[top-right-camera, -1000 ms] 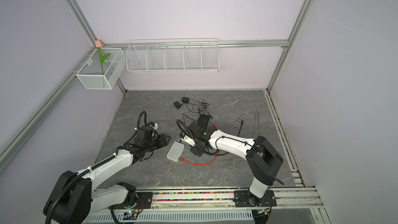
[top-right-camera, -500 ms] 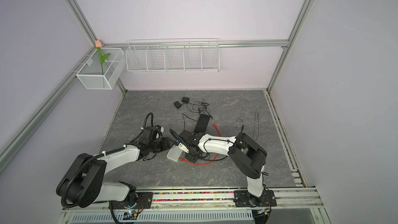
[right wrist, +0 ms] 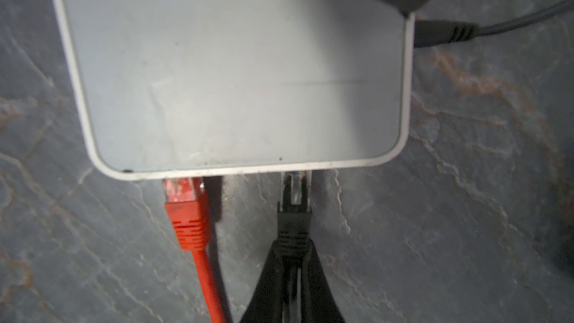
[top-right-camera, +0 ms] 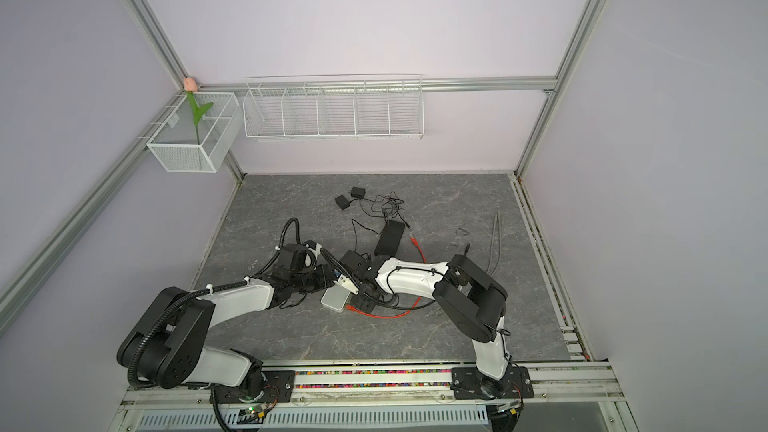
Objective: Insert the plug into the switch port
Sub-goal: 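Push the black plug into the router port beside the red plug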
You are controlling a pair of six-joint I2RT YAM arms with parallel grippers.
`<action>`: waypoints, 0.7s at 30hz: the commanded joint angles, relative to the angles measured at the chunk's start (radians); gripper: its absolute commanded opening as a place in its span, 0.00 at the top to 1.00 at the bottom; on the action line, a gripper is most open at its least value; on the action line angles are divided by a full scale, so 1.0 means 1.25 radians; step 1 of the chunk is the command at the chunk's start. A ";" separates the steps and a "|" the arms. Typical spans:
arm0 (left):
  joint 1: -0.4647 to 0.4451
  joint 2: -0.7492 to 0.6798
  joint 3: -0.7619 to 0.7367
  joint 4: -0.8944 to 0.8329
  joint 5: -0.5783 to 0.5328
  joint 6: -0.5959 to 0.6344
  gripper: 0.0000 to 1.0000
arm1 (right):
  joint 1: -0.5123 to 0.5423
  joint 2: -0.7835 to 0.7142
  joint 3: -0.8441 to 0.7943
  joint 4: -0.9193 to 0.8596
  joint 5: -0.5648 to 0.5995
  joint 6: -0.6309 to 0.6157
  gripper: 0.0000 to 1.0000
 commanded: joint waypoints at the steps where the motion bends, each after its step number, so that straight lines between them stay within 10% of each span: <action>1: -0.015 0.011 -0.006 0.010 0.000 -0.001 0.53 | 0.008 0.030 0.012 0.005 0.000 0.003 0.93; 21: -0.080 -0.025 -0.063 0.017 0.044 0.003 0.66 | 0.026 0.019 0.029 0.256 -0.053 0.016 0.93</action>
